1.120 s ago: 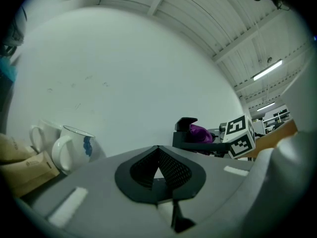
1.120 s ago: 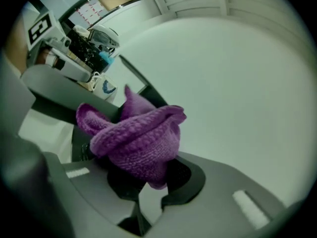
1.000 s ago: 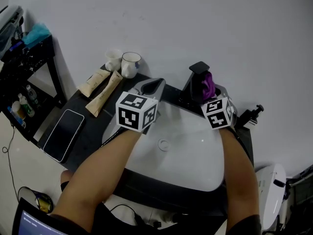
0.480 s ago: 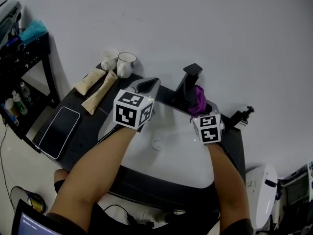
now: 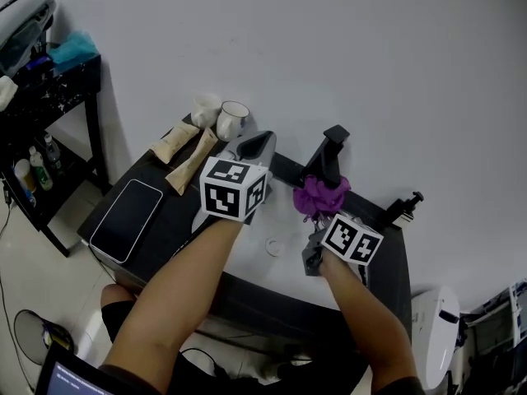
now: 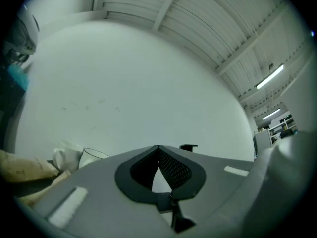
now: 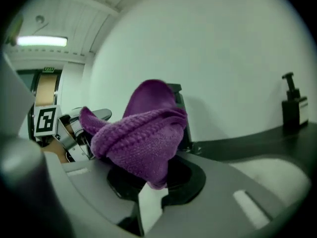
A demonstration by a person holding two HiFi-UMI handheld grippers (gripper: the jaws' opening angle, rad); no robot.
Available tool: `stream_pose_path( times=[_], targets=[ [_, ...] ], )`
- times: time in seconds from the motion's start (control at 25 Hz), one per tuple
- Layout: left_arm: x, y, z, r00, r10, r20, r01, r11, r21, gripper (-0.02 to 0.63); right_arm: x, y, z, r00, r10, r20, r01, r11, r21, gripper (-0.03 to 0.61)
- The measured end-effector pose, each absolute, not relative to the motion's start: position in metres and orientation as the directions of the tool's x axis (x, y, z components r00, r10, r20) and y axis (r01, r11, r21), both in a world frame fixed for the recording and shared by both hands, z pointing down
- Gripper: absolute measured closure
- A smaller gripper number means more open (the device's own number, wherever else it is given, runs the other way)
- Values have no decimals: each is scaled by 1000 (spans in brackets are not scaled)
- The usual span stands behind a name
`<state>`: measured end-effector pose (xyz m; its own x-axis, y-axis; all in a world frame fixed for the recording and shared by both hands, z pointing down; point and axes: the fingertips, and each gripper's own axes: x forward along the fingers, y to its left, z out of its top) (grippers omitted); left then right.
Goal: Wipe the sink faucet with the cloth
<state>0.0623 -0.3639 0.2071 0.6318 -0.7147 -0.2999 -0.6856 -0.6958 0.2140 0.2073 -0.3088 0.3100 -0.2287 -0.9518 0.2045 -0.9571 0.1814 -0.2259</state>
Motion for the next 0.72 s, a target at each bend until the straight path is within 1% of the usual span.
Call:
stream_pose_path(
  times=[0.08, 0.16, 0.28, 0.36, 0.52, 0.64, 0.72],
  targets=[
    [50, -363, 201, 607, -726, -323, -690, -683, 239, 597, 186, -313, 320, -261, -940, 219, -928, 181, -326, 525],
    [40, -364, 199, 586, -740, -332, -703, -667, 247, 597, 168, -322, 322, -276, -940, 202, -900, 179, -399, 525],
    [32, -365, 199, 566, -754, -334, -719, -649, 246, 597, 156, -344, 313, -252, -962, 107, -840, 163, -518, 525],
    [26, -365, 197, 551, -759, -347, -723, -642, 256, 597, 150, -361, 304, -219, -975, 44, -813, 158, -560, 525],
    [3, -366, 188, 489, -777, -397, -715, -617, 329, 597, 135, -385, 284, -163, -986, -44, -839, 162, -520, 525],
    [-16, -368, 184, 439, -791, -426, -697, -599, 395, 597, 128, -393, 256, -125, -981, -151, -868, 182, -462, 525],
    [-19, -369, 182, 433, -789, -435, -682, -603, 415, 597, 131, -399, 235, -90, -972, -218, -885, 179, -430, 525]
  ],
)
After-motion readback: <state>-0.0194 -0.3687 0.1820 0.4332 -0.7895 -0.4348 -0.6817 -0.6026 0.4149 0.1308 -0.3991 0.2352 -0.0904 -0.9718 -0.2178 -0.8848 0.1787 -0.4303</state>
